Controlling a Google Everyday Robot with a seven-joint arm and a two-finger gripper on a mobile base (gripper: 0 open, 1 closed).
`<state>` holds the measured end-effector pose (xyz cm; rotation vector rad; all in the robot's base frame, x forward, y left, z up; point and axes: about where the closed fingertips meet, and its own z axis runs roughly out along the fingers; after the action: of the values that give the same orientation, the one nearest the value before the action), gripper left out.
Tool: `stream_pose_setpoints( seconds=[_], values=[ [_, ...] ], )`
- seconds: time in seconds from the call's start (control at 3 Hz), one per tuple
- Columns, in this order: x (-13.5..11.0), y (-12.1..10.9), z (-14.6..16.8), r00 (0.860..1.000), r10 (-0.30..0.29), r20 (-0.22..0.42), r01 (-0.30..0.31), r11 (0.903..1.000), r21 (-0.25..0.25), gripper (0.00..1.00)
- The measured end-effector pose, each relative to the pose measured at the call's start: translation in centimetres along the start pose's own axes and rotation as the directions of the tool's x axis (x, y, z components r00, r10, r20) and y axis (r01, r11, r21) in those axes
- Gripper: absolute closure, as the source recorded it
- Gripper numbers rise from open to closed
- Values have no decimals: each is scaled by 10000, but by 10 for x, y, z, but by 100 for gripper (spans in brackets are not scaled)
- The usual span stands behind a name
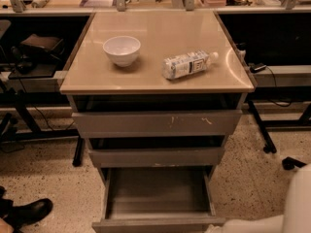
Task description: Close bottom drawer
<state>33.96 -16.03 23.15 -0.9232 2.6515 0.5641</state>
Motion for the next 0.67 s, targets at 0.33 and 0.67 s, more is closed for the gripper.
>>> stream_pose_setpoints(
  seconds=[0.33, 0.67],
  values=[
    [44, 21, -39, 9978, 517, 415, -534, 9977, 407, 0],
    [77, 37, -36, 9966, 805, 169, -804, 9967, -47, 0]
  ],
)
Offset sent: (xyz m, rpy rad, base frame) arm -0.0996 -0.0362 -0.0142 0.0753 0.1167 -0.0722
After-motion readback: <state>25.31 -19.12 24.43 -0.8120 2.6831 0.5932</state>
